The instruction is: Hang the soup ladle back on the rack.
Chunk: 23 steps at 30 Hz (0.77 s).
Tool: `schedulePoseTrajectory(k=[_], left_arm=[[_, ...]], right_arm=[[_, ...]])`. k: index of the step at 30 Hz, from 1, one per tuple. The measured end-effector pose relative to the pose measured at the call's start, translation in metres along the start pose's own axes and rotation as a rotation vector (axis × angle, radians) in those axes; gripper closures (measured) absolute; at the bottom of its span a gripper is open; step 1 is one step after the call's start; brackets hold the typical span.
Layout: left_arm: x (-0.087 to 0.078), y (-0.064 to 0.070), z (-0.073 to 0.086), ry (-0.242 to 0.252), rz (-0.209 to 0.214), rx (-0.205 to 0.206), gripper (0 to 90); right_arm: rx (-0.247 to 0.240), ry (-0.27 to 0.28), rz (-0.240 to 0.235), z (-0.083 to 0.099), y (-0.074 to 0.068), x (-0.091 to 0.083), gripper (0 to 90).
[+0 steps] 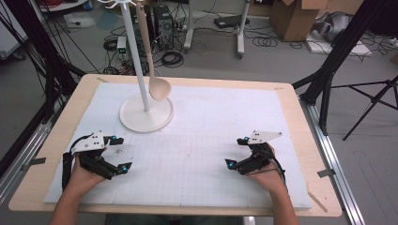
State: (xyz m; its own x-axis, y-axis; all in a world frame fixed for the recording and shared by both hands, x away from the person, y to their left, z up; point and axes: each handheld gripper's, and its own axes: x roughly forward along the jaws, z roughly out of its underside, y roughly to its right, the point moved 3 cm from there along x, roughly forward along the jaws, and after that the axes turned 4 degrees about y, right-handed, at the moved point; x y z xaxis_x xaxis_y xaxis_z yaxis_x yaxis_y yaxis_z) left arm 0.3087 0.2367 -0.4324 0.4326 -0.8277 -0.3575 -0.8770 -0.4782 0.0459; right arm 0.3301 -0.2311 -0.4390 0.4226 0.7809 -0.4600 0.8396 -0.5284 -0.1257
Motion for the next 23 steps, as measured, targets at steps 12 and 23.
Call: schedulePoseTrajectory(k=[12, 23], left_arm=[[0.0002, 0.0013, -0.0003, -0.001, 0.002, 0.002, 1.6], [-0.0001, 0.0025, -0.0029, -0.003, -0.007, 0.014, 1.7]], right_arm=[[0.008, 0.015, -0.009, -0.0011, 0.0005, -0.0024, 0.2], [0.006, 0.005, -0.022, -0.0007, -0.0008, 0.0002, 0.2]])
